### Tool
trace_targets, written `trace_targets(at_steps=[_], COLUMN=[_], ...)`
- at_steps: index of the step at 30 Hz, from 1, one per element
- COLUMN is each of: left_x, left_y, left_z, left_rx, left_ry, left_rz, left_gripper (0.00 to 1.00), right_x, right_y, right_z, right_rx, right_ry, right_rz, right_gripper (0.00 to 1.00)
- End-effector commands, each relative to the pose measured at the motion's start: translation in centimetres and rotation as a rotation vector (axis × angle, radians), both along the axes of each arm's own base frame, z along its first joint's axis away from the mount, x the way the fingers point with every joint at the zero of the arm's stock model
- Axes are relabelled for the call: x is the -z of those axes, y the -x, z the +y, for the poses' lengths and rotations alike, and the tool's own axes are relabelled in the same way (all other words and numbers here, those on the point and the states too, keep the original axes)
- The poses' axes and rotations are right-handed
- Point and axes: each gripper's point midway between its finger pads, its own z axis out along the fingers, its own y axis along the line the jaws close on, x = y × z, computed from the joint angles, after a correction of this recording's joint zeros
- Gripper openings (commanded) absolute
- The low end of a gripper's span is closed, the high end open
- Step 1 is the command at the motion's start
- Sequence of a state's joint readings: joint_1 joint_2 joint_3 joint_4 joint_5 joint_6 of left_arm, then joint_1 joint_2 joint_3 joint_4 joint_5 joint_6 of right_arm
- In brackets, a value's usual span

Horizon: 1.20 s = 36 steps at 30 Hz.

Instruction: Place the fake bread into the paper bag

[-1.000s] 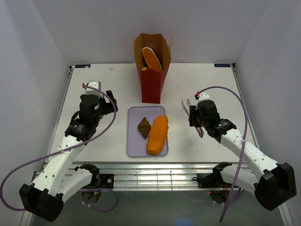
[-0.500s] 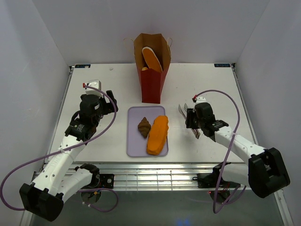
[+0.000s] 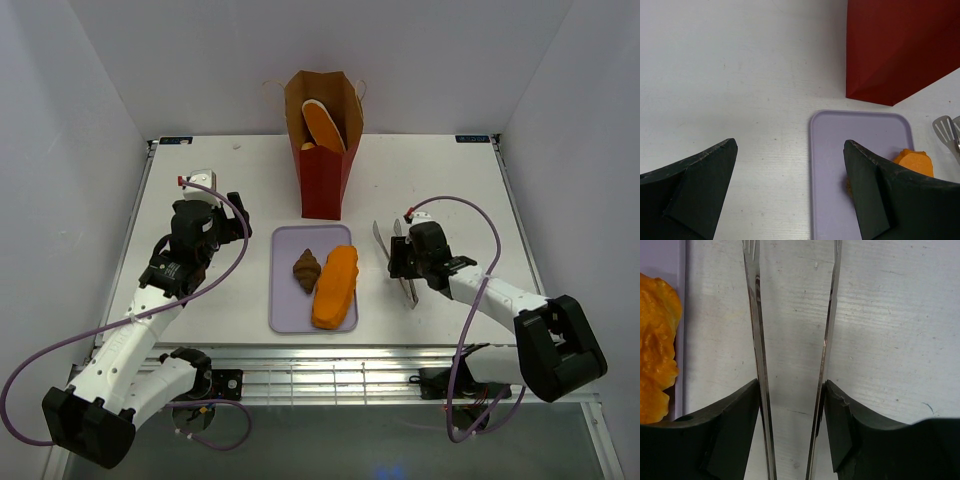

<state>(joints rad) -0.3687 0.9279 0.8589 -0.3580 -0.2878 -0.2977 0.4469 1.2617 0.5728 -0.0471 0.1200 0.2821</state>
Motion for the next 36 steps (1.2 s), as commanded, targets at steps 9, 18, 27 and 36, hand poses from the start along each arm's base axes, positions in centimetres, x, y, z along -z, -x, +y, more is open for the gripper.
trace_targets(at_steps=[9,18,27,36], left_x=[-0.4,-0.5,-0.5,-0.6], left_y=[0.0,0.0,0.0,0.1], left_z=[-0.5,-0.5,-0.5,-0.2], left_rx=[0.018,0.018,0.018,0.004], left_ry=[0.02,0.022,0.022,0.016], left_rz=[-0.015,-0.018,-0.019,-0.023], left_gripper=[0.98,0.98,0.98,0.98], right_x=[1.0,1.5,2.0,0.9], right_y=[-0.1,0.1,0.6,0.5], right_z=[0.3,0.7,0.4,0.3], right_rx=[-0.001,-0.018,-0.019,-0.025], right_ry=[-0.015,-0.022,-0.005,0.004], right_rz=[0.014,0.036,0.069,0.06], right_gripper=[0.64,0.7,0.77,0.97])
